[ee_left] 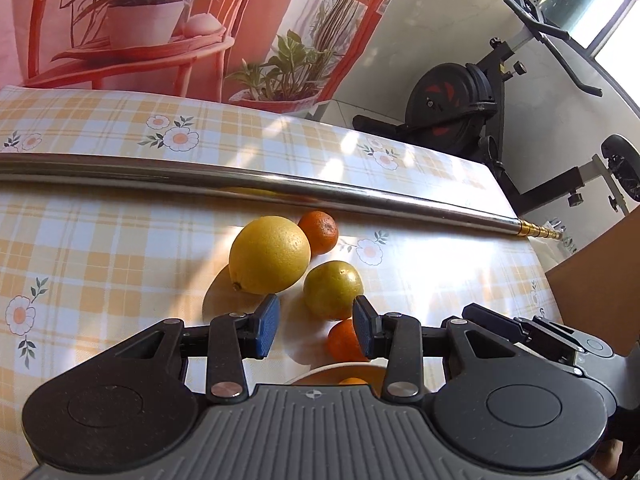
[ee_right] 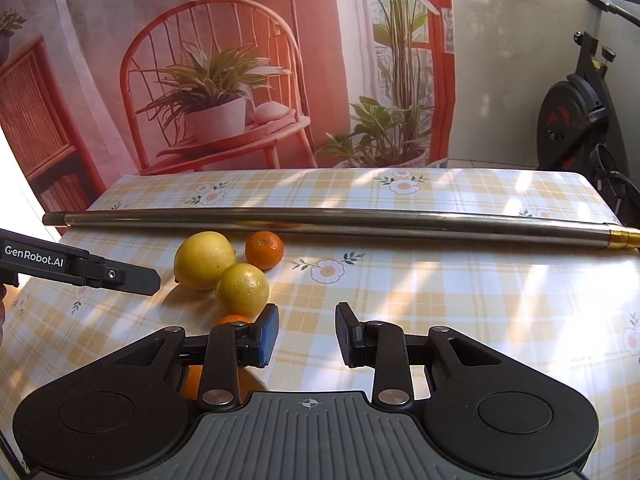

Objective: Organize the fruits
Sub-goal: 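Open the right tool and lift it away from the plate, then close the left tool on a yellow-green grapefruit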

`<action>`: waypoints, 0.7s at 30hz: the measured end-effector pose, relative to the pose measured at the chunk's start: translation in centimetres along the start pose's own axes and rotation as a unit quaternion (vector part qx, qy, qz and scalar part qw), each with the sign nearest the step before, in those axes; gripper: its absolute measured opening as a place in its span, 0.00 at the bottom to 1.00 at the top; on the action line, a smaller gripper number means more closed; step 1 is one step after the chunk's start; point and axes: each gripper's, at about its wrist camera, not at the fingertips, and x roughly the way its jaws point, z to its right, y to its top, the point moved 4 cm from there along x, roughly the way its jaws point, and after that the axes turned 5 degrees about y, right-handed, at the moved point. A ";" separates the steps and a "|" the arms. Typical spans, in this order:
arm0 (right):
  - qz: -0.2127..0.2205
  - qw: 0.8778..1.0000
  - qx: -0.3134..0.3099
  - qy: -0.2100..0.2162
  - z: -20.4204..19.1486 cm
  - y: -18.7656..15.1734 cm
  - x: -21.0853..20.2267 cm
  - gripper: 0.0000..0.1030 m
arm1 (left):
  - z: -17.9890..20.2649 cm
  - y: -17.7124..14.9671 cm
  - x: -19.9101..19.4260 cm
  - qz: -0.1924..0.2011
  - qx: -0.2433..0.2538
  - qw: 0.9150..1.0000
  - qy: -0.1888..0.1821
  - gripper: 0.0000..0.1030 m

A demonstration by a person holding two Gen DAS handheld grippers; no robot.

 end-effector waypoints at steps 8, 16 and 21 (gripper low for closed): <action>-0.001 0.999 0.042 0.002 3.3 -1.4 0.1 0.29 | 1.3 0.6 3.3 -0.027 -0.023 0.999 0.017 0.41; 0.000 0.998 0.063 0.008 4.9 -2.3 0.0 0.29 | 2.7 0.9 4.8 -0.024 -0.012 0.999 0.033 0.54; 0.003 0.997 0.075 0.011 5.5 -2.7 -0.3 0.29 | 3.1 1.0 5.2 -0.015 -0.003 0.998 0.054 0.57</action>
